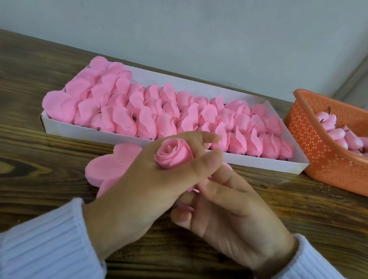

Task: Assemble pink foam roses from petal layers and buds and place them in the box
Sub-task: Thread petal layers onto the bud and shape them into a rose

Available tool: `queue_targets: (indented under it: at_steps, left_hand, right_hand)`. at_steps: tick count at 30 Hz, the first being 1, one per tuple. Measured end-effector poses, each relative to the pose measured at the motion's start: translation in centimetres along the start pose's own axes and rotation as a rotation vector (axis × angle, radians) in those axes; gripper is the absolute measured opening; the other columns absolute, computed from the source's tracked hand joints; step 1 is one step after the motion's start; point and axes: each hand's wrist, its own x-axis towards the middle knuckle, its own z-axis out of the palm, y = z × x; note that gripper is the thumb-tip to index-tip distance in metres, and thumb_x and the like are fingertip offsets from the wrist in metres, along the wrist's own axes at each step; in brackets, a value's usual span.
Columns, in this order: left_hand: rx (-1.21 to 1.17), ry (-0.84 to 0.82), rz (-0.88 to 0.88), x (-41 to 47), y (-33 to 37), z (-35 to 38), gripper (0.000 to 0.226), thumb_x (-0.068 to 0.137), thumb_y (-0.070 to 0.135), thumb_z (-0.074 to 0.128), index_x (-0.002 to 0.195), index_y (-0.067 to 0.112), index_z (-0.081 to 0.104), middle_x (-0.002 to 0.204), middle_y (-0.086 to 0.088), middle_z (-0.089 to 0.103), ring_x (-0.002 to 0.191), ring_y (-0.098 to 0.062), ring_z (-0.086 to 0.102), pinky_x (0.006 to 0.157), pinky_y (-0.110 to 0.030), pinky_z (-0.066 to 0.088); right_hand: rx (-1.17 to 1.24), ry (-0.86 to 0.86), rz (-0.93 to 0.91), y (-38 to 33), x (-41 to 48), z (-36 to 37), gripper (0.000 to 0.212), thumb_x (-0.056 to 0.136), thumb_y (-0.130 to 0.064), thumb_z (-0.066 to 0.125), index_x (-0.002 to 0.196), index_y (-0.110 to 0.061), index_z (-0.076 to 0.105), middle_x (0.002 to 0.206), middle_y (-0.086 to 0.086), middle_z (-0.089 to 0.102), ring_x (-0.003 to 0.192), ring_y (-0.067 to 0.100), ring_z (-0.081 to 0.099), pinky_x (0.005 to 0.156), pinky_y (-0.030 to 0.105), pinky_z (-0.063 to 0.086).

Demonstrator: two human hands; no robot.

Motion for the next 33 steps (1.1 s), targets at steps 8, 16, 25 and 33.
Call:
queue_targets:
  at_steps: [8,16,25,33]
  left_hand:
    - [-0.045,-0.081,0.029,-0.2,0.38,0.09,0.032,0.064,0.031,0.075,0.083,0.005,0.069,0.066,0.016,0.068,0.04,0.006,0.054,0.035,-0.008,0.036]
    - [0.01,-0.034,0.029,0.07,0.39,0.11,0.038,0.062,0.034,0.078,0.084,0.005,0.068,0.074,0.013,0.072,0.031,-0.001,0.044,0.034,-0.013,0.035]
    - [-0.07,-0.036,0.009,0.13,0.34,0.26,0.051,0.066,0.043,0.068,0.092,0.0,0.061,0.062,0.012,0.066,0.038,0.001,0.052,0.036,-0.013,0.039]
    - [0.179,-0.197,0.163,-0.01,0.59,-0.31,0.021,0.079,0.046,0.057,0.093,0.037,0.071,0.069,-0.011,0.052,0.052,-0.001,0.049,0.045,-0.017,0.047]
  right_hand:
    - [0.019,-0.013,0.006,0.15,0.02,-0.49,0.034,0.081,-0.025,0.065,0.11,-0.007,0.059,0.088,0.009,0.06,0.077,0.015,0.06,0.067,0.025,0.048]
    - [-0.068,0.044,0.0,0.4,0.09,-0.26,0.025,0.083,-0.028,0.053,0.093,-0.006,0.057,0.074,0.005,0.059,0.068,0.012,0.057,0.061,0.021,0.045]
    - [-0.061,0.067,-0.064,0.57,0.07,-0.2,0.019,0.088,-0.013,0.048,0.101,-0.011,0.062,0.076,0.003,0.062,0.07,0.012,0.061,0.062,0.022,0.047]
    - [0.099,0.008,-0.028,0.03,0.14,-0.46,0.023,0.088,-0.028,0.05,0.093,-0.01,0.062,0.072,0.005,0.059,0.068,0.012,0.06,0.061,0.022,0.046]
